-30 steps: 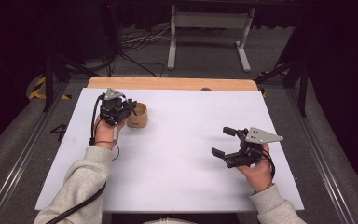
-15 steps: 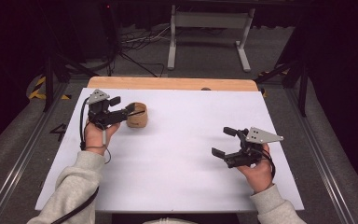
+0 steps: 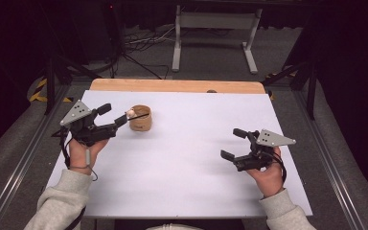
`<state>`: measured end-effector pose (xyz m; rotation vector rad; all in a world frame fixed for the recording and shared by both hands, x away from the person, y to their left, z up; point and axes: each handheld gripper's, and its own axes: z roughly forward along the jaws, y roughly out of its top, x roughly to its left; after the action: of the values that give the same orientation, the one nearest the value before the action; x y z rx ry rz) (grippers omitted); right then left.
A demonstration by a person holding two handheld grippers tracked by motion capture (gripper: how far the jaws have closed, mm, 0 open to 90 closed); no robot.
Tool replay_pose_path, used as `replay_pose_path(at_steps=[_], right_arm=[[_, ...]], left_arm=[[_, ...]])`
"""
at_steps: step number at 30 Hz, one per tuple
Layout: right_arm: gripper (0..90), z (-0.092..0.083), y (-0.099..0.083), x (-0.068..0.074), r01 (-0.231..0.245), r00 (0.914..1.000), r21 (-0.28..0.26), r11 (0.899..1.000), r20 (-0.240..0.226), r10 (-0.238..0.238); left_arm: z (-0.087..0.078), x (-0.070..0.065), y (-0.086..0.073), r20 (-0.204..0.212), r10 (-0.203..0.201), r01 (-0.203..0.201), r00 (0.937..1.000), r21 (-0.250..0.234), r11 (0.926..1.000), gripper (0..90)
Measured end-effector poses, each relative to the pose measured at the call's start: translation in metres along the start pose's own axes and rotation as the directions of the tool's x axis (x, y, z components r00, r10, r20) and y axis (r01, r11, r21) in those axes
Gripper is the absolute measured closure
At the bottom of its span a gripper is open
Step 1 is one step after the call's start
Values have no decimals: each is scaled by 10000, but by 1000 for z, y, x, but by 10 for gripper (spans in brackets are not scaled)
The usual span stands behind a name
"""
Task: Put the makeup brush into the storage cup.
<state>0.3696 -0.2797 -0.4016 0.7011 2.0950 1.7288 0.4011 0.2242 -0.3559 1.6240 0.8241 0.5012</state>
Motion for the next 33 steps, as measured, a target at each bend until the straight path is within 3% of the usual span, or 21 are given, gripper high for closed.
replay_pose_path(at_steps=[6,10,21,28,33], right_arm=[[26,-8,-3,-1,23,10000,23,10000,94,-23],[22,-15,-2,-2,-189,9998,-261,9995,21,190],[16,-25,-4,0,121,9999,-327,9994,-36,-122],[14,-26,-5,2,210,9997,-386,9990,-72,-213],[11,-25,-9,4,232,9996,-329,9992,-125,-236]], left_arm=[[-16,-7,-11,223,73,-73,9997,25,10000,198],[-21,-10,-20,400,-32,31,9992,9,10000,191],[-28,-20,-42,874,-345,350,9956,-41,9994,156],[-28,-24,-59,873,-508,517,9949,-79,9986,157],[-28,-26,-64,666,-189,190,9976,-18,9998,165]])
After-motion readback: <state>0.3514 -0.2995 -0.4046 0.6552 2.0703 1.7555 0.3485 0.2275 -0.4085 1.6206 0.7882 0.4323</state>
